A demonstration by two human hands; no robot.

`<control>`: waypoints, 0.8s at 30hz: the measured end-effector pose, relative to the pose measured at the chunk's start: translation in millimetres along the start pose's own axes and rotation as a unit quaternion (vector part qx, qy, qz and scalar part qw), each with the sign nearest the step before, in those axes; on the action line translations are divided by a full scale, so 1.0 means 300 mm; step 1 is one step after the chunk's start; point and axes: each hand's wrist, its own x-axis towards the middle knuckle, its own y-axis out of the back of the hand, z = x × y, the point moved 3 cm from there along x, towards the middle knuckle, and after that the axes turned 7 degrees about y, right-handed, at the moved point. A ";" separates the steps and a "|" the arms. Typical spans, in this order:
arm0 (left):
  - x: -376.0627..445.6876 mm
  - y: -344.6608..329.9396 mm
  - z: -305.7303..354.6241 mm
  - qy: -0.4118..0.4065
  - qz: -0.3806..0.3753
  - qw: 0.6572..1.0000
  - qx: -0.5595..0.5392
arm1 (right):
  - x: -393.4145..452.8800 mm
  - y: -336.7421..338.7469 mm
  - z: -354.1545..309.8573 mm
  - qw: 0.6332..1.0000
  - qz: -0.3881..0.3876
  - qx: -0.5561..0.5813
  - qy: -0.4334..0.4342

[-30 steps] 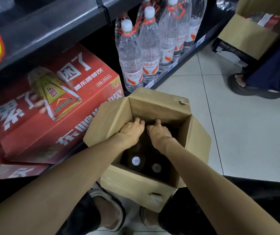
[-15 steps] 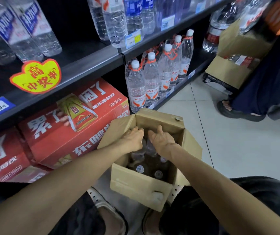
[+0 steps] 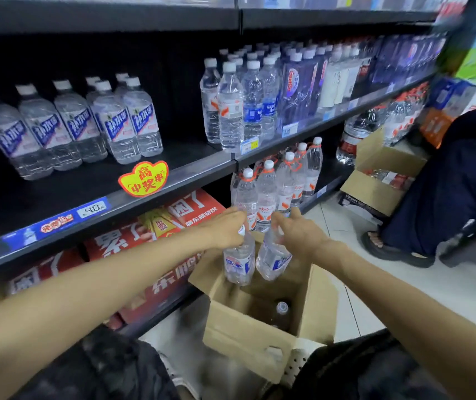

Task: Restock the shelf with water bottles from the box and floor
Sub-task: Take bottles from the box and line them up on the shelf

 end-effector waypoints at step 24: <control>-0.442 0.757 -0.215 -0.017 0.365 0.913 0.183 | 0.114 0.705 -0.556 0.935 0.301 0.047 0.184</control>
